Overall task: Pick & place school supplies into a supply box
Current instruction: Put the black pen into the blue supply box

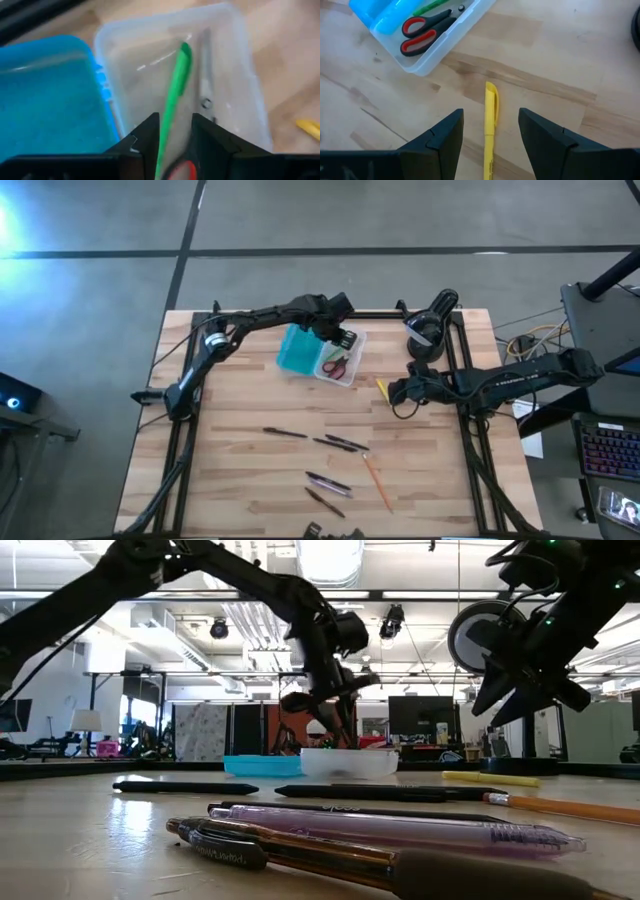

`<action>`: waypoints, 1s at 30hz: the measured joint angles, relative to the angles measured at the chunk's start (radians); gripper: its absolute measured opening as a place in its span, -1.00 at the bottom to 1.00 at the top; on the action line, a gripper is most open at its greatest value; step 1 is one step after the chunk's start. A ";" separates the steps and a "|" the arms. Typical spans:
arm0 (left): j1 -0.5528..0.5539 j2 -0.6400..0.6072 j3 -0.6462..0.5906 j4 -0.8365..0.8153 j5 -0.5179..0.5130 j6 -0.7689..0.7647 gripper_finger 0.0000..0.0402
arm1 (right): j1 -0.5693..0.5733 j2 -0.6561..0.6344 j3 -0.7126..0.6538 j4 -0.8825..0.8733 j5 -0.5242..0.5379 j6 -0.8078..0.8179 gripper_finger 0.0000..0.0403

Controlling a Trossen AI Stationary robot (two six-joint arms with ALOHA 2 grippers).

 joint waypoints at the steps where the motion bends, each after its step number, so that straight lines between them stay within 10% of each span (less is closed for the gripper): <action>1: -0.004 -0.009 0.005 -0.021 0.037 0.044 -0.49 | 0.000 0.000 0.000 0.000 0.000 -0.014 -0.09; 10: -0.198 -0.242 -0.061 -0.244 0.067 0.590 -0.47 | 0.000 0.006 -0.002 0.001 -0.004 -0.190 -0.09; 30: -0.508 -0.760 -0.928 0.039 0.072 0.263 -0.46 | 0.000 0.094 -0.003 0.033 -0.063 -0.336 -0.09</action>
